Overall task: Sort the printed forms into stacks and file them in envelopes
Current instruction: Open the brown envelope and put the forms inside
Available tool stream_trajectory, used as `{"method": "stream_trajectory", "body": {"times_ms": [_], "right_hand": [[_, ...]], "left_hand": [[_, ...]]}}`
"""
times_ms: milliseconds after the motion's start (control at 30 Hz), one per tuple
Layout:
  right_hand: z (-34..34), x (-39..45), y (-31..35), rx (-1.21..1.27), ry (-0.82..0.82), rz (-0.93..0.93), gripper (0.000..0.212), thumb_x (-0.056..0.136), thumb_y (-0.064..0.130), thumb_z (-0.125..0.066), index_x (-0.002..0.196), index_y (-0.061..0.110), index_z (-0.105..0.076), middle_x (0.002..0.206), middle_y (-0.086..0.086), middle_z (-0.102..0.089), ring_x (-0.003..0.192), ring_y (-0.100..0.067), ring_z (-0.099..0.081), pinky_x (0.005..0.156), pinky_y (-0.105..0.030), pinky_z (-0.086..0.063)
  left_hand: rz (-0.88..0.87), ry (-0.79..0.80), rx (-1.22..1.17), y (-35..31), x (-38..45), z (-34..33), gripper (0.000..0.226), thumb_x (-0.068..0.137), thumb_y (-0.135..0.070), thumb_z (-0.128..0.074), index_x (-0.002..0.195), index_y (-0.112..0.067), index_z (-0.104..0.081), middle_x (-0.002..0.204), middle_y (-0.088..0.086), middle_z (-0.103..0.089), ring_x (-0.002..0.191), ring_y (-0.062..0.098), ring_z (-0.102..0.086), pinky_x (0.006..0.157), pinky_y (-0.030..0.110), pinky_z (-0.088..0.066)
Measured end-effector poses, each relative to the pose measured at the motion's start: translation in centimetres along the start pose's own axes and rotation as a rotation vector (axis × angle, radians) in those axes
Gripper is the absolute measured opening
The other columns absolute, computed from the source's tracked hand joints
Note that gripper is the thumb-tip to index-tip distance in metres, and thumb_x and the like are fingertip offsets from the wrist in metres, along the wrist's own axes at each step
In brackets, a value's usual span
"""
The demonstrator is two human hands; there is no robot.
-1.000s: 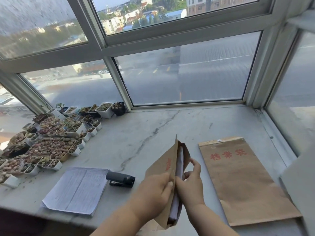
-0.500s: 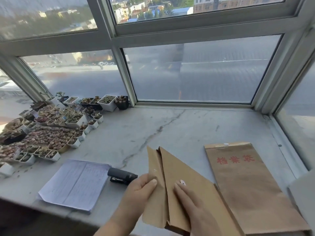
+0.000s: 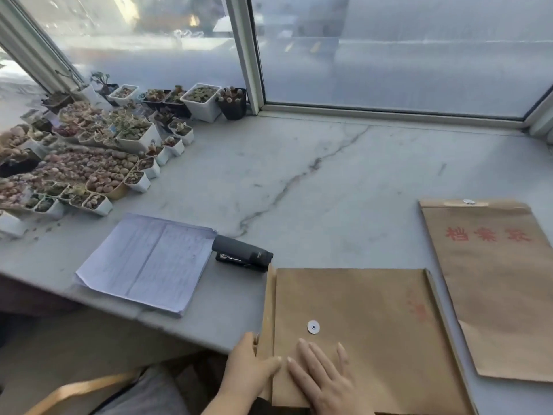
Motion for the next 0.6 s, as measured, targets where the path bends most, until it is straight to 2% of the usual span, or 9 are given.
{"method": "stream_trajectory", "body": {"times_ms": [67, 133, 167, 233, 300, 367, 467, 533, 600], "right_hand": [[-2.3, -0.6, -0.5, 0.008, 0.138, 0.035, 0.056, 0.08, 0.036, -0.05, 0.136, 0.027, -0.047, 0.128, -0.005, -0.065, 0.127, -0.015, -0.05, 0.11, -0.047, -0.017], [-4.2, -1.1, -1.3, 0.039, 0.284, 0.06, 0.075, 0.059, 0.054, -0.061, 0.129, 0.029, -0.061, 0.13, -0.004, -0.063, 0.123, -0.016, -0.054, 0.108, -0.046, -0.016], [-4.8, -1.2, -1.9, 0.043, 0.331, 0.063, 0.078, 0.057, 0.063, -0.06, 0.127, 0.029, -0.064, 0.134, -0.003, -0.06, 0.125, -0.016, -0.052, 0.107, -0.044, -0.017], [-4.8, -0.8, -2.6, 0.093, 0.378, 0.029, 0.075, 0.068, 0.071, -0.053, 0.128, 0.028, -0.064, 0.14, -0.001, -0.054, 0.131, -0.016, -0.048, 0.107, -0.041, -0.02], [-4.3, -0.1, -3.0, 0.245, 0.297, -0.036, 0.053, 0.081, 0.055, -0.053, 0.124, 0.026, -0.067, 0.142, 0.005, -0.052, 0.131, -0.011, -0.049, 0.107, -0.038, -0.025], [-3.7, 0.8, -3.8, 0.509, 0.147, -0.227, 0.03, 0.085, 0.028, -0.061, 0.113, 0.023, -0.073, 0.132, 0.016, -0.057, 0.124, -0.003, -0.051, 0.107, -0.032, -0.031], [-3.6, 2.7, -4.6, 0.689, 0.087, -0.534, 0.026, 0.087, 0.017, -0.064, 0.111, 0.026, -0.071, 0.103, 0.024, -0.061, 0.099, 0.002, -0.056, 0.094, -0.03, -0.045], [-3.7, 4.2, -4.2, 0.654, 0.166, -0.489, 0.03, 0.089, 0.021, -0.06, 0.115, 0.032, -0.068, 0.098, 0.015, -0.058, 0.09, -0.009, -0.057, 0.087, -0.031, -0.045], [-4.1, 4.8, -3.5, 0.495, 0.253, -0.37, 0.027, 0.089, 0.025, -0.058, 0.111, 0.034, -0.07, 0.098, 0.004, -0.053, 0.086, -0.021, -0.056, 0.08, -0.033, -0.043]], "left_hand": [[0.028, 0.014, 0.074, 2.0, 0.7, -0.9, 0.024, 0.072, -0.024, -0.071, 0.088, -0.022, -0.054, 0.084, -0.008, -0.065, 0.079, 0.008, -0.061, 0.066, 0.016, -0.046], [-0.014, -0.014, 0.139, 3.2, 0.8, -1.4, 0.017, 0.077, -0.03, -0.065, 0.086, -0.026, -0.05, 0.084, -0.009, -0.063, 0.08, 0.009, -0.06, 0.069, 0.023, -0.045], [-0.058, -0.032, 0.135, 3.5, 0.6, -1.7, 0.016, 0.08, -0.033, -0.063, 0.085, -0.028, -0.049, 0.083, -0.01, -0.062, 0.078, 0.006, -0.058, 0.068, 0.022, -0.043], [-0.181, -0.07, 0.073, 3.4, 0.1, -2.5, 0.015, 0.083, -0.037, -0.064, 0.084, -0.03, -0.051, 0.082, -0.009, -0.06, 0.072, 0.004, -0.055, 0.069, 0.021, -0.044], [-0.34, -0.1, 0.048, 2.9, -0.5, -3.4, 0.008, 0.086, -0.036, -0.064, 0.089, -0.034, -0.057, 0.086, -0.011, -0.057, 0.073, 0.005, -0.054, 0.073, 0.019, -0.044], [-0.506, -0.081, 0.13, 1.9, -1.1, -4.5, 0.012, 0.09, -0.032, -0.059, 0.102, -0.031, -0.061, 0.097, -0.017, -0.052, 0.084, -0.001, -0.052, 0.077, 0.012, -0.04], [-0.603, -0.065, 0.188, 1.0, -1.0, -5.8, 0.023, 0.088, -0.011, -0.057, 0.107, -0.019, -0.067, 0.102, -0.013, -0.052, 0.093, 0.002, -0.051, 0.082, 0.01, -0.038], [-0.575, -0.056, 0.164, 0.7, -0.6, -6.0, 0.024, 0.086, -0.005, -0.057, 0.1, -0.02, -0.069, 0.097, -0.018, -0.052, 0.091, 0.002, -0.052, 0.082, 0.009, -0.037], [-0.49, -0.055, 0.095, 0.7, 0.0, -5.7, 0.026, 0.085, -0.004, -0.057, 0.087, -0.028, -0.066, 0.089, -0.023, -0.055, 0.086, -0.001, -0.054, 0.079, 0.01, -0.04]]}}
Point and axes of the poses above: each hand's wrist, its own x-axis towards the middle knuckle, its own z-axis out of the back of the hand, y = z × x, the point moved 5 cm from there along x, towards the middle knuckle
